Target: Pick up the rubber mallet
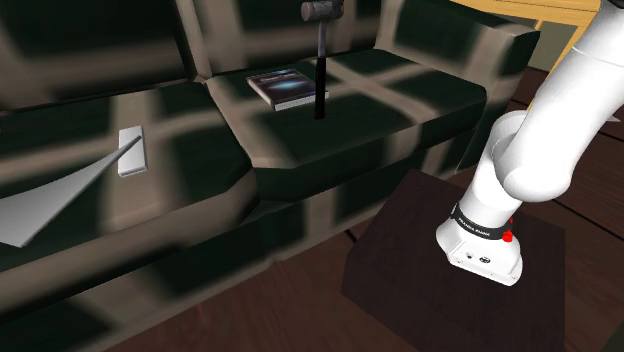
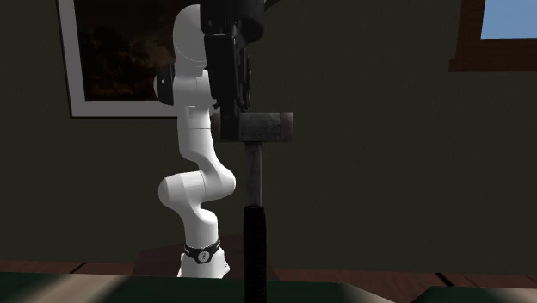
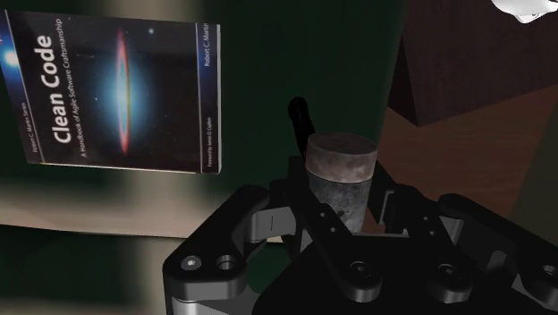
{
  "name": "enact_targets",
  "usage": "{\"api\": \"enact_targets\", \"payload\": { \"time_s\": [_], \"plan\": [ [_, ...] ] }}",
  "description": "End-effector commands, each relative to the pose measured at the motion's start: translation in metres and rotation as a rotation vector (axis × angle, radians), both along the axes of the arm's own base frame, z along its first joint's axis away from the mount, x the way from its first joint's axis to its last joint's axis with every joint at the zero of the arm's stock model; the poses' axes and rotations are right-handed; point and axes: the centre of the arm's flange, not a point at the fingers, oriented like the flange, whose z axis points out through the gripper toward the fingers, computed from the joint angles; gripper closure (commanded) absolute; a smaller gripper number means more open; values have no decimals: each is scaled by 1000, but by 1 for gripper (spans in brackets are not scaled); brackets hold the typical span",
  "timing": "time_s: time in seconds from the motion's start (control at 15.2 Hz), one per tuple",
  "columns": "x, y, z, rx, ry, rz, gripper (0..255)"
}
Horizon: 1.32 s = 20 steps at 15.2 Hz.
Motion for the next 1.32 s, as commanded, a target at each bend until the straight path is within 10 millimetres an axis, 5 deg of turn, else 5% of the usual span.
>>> {"api": "enact_targets", "payload": {
  "time_s": [0.0,1.25],
  "plan": [
    [0,0,0,0,0,0,255],
    [0,1,80,0,0,0,255]
  ]
}}
